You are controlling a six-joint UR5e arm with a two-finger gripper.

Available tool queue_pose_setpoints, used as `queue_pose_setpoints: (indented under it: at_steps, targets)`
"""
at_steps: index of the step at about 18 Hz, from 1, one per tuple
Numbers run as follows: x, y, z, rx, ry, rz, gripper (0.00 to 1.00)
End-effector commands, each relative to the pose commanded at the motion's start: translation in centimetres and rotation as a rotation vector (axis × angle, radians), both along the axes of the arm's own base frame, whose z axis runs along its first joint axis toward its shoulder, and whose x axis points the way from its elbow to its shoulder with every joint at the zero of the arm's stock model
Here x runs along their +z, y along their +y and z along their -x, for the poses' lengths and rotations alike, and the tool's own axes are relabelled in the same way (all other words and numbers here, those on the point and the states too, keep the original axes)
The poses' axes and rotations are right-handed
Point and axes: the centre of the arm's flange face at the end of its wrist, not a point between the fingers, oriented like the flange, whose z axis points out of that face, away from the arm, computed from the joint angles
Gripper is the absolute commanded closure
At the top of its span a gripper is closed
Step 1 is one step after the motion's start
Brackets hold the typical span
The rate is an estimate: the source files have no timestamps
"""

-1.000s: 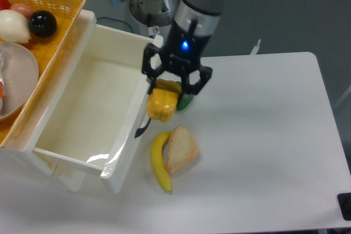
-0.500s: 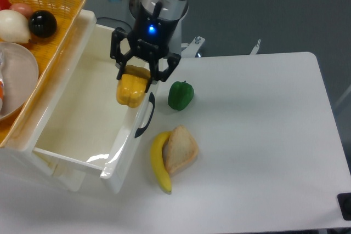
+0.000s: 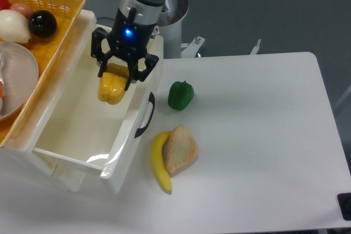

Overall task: Place the yellow pepper in the top drawer
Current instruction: 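Carry the yellow pepper over the open white drawer, then lower the yellow pepper into the drawer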

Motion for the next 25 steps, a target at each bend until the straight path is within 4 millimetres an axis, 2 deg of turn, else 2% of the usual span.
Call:
queue_pose_setpoints:
  at_steps: [7,15,25]
  targets:
    - [-1.9,0.5,0.0,-0.009,-0.008,0.039,0.9]
    - [-3.6,2.3,-2.1,-0.057,0.011,0.097,0.88]
    - [-5.5,3.1,-1.9,-0.067,0.013,0.144,0.8]
